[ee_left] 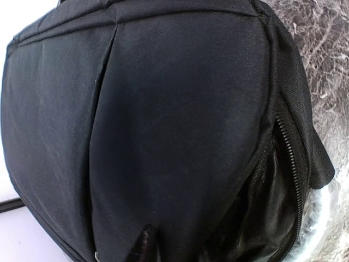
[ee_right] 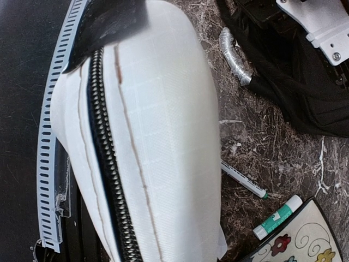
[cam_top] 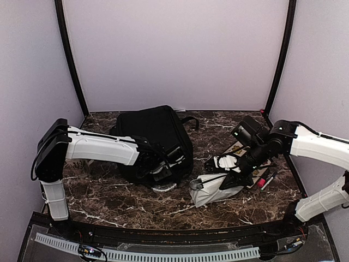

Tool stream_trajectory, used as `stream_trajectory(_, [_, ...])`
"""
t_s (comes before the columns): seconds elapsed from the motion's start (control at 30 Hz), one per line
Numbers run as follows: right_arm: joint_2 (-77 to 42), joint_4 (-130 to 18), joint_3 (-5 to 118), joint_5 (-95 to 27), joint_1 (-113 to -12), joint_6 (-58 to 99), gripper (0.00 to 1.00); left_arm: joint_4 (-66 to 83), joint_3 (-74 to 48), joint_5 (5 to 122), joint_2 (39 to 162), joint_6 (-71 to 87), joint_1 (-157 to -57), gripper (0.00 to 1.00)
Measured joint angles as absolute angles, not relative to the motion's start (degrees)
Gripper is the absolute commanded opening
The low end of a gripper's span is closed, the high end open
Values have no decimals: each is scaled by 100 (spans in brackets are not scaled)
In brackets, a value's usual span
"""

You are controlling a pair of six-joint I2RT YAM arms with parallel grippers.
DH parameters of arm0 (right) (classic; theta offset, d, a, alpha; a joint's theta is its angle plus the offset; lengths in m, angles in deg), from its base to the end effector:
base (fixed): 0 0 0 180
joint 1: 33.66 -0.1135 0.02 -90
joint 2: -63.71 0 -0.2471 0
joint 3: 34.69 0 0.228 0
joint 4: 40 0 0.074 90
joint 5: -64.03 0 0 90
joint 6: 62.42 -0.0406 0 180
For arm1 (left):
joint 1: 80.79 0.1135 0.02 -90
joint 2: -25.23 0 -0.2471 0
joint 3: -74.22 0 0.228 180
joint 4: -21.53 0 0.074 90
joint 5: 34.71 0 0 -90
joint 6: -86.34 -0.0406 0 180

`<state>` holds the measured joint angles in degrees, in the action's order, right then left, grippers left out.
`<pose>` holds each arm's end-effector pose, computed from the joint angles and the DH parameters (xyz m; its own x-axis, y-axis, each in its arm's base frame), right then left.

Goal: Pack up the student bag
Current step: Pick up the largest pocket of the bag from the student bag, then place the pencil case in the largest pocket of the bag.

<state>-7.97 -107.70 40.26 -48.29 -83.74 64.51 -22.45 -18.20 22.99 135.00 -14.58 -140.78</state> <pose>0.1281 0.1772 0.2604 0.0268 -0.8342 -0.5509 -0.9990 -0.0416 0.0145 0.2054 -0.3123 0.1830 -0.3165 0.8682 -0.3823 0.6759 0.4891 0.5512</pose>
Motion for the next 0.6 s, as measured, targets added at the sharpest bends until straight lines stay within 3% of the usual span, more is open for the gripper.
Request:
stream_trajectory(0.13, [-810, -10696, 4070, -4532, -8571, 6410, 9, -2403, -2109, 2323, 13518, -1526, -14062, 0])
stream_trajectory(0.6, [-1667, -9773, 5174, -2869, -9283, 6849, 7, -2752, -3029, 2505, 13113, -1722, -13877, 0])
